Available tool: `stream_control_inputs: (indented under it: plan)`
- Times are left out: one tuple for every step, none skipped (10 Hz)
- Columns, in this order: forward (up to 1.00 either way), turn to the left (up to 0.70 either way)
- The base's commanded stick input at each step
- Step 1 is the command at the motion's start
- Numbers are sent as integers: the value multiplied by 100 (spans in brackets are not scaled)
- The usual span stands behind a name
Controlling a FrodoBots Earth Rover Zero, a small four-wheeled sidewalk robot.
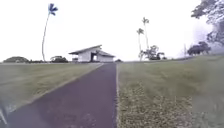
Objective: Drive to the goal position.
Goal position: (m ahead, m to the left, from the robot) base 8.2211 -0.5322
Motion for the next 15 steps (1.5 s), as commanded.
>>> stream_control_inputs:
  plan:
    - [85, 0]
    - [85, 0]
    - [85, 0]
    - [85, 0]
    - [85, 0]
    - [85, 0]
    - [85, 0]
    - [85, 0]
    - [85, 0]
    - [85, 0]
    - [85, 0]
    - [85, 0]
    - [85, 0]
    - [85, 0]
    - [85, 0]
